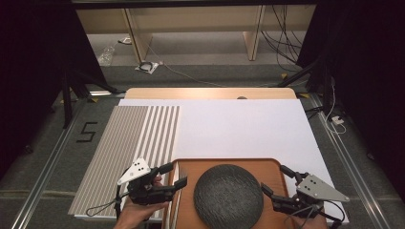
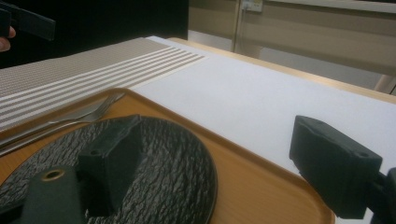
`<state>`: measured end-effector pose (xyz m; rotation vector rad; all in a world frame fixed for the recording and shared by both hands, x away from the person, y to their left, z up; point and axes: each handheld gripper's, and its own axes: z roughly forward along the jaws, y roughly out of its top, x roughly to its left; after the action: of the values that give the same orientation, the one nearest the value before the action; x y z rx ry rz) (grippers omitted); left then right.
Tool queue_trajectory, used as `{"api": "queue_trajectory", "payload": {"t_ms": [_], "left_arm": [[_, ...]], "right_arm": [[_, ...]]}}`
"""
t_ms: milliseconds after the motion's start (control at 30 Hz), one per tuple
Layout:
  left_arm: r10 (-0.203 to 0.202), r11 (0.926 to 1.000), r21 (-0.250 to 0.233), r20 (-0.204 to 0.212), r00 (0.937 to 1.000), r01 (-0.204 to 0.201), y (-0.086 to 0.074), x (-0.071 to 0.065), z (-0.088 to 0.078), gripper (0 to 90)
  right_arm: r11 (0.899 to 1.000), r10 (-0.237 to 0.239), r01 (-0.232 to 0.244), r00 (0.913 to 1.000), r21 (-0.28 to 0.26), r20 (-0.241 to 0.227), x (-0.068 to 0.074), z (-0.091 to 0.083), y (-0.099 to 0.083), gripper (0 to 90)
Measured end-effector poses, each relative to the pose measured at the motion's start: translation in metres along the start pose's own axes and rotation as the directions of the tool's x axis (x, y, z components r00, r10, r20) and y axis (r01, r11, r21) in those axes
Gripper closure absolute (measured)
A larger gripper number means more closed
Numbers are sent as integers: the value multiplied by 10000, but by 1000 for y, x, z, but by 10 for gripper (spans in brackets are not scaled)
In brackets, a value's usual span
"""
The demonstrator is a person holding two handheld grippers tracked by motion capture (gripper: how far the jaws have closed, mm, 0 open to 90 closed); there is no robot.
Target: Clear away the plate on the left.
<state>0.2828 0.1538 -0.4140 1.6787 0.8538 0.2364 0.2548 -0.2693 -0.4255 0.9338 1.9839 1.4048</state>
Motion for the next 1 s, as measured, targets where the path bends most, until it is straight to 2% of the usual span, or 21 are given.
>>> {"api": "queue_trajectory", "payload": {"t_ms": [100, 300, 433, 667, 1000], "left_arm": [[291, 9995, -84, -82, 9995, -292, -1, 1, -2, 249], [485, 9982, -344, -312, 9983, -496, -6, 7, -7, 229], [623, 9965, -537, -324, 9975, -640, -8, 8, -11, 205], [958, 9921, -763, -577, 9937, -1001, -10, 8, -17, 180], [795, 9921, -920, -614, 9949, -849, -9, 9, -18, 164]], "right_arm": [[10000, 7, -7, 10000, -68, -6, 0, 1, 0, 184], [10000, -12, 12, 10000, -46, -14, 1, 0, 0, 184], [10000, -3, 2, 10000, -32, -21, 1, 0, 0, 184], [10000, 3, -3, 10000, -34, -36, 1, 0, 0, 183], [10000, -10, 10, 10000, -29, -45, 1, 0, 0, 184]]}}
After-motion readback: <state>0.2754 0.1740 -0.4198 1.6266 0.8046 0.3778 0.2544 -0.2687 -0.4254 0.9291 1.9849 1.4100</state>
